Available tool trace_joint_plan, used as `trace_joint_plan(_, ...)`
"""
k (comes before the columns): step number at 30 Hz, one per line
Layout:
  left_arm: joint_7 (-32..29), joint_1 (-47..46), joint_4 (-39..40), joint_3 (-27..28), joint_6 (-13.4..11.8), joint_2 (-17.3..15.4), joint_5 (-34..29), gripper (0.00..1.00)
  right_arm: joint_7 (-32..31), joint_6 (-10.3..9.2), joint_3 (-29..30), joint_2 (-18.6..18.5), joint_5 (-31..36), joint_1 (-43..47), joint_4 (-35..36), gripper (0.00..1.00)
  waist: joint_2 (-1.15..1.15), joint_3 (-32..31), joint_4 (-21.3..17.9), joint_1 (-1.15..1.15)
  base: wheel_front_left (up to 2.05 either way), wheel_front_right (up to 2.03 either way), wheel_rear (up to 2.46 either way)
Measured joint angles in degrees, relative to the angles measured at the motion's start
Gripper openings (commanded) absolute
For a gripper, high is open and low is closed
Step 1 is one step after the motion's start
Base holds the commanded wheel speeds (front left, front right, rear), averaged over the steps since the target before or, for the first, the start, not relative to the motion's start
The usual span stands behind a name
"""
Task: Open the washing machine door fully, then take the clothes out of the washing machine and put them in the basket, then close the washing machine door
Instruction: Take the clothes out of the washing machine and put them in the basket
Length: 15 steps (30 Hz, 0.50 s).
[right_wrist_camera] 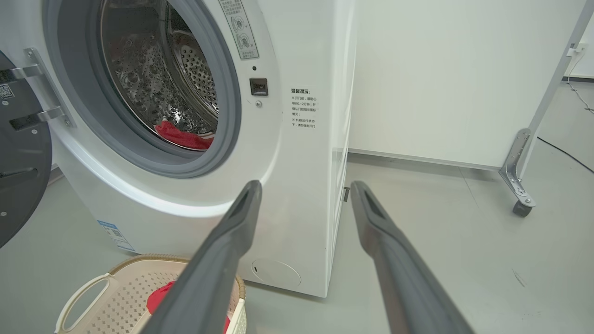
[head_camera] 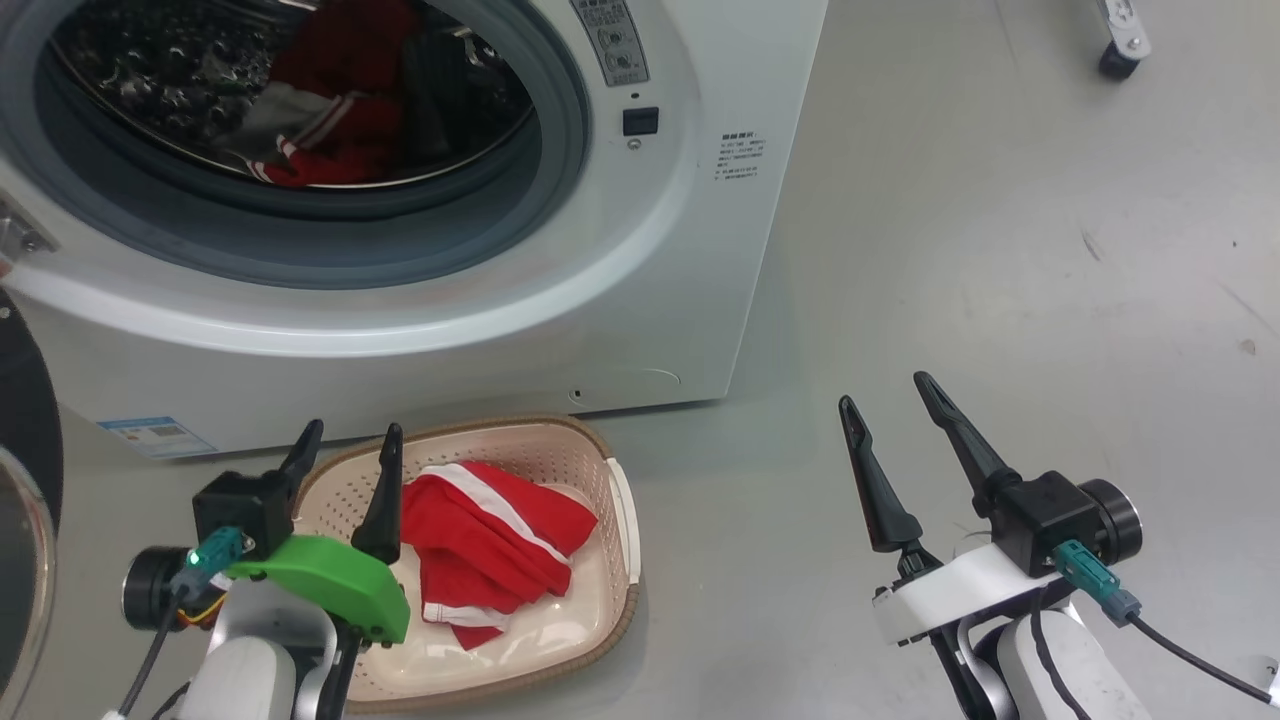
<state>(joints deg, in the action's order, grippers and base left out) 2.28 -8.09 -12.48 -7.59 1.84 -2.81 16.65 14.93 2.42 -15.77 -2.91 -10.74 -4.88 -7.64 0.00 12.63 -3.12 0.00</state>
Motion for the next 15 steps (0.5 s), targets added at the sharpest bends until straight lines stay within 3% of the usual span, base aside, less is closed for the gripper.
trace_joint_plan(8, -4.03, -9.64, -4.64, 1.18, 0.48, -0.44, 0.46, 1.00, 0.00, 0.02, -1.56, 0.01, -0.12, -3.54, 1.43, 1.00, 0.00, 6.15, -2.19, 0.00, 0.00, 0.00, 0.00)
trace_joint_plan(15, -6.43, -19.20, -7.10, 3.25, 0.76, -4.71, 0.40, 1.00, 0.00, -0.59, -3.94, 0.00, -3.66, -6.82, 3.39, 1.00, 0.00, 11.74, -4.78, 0.01, 0.00, 0.00, 0.00)
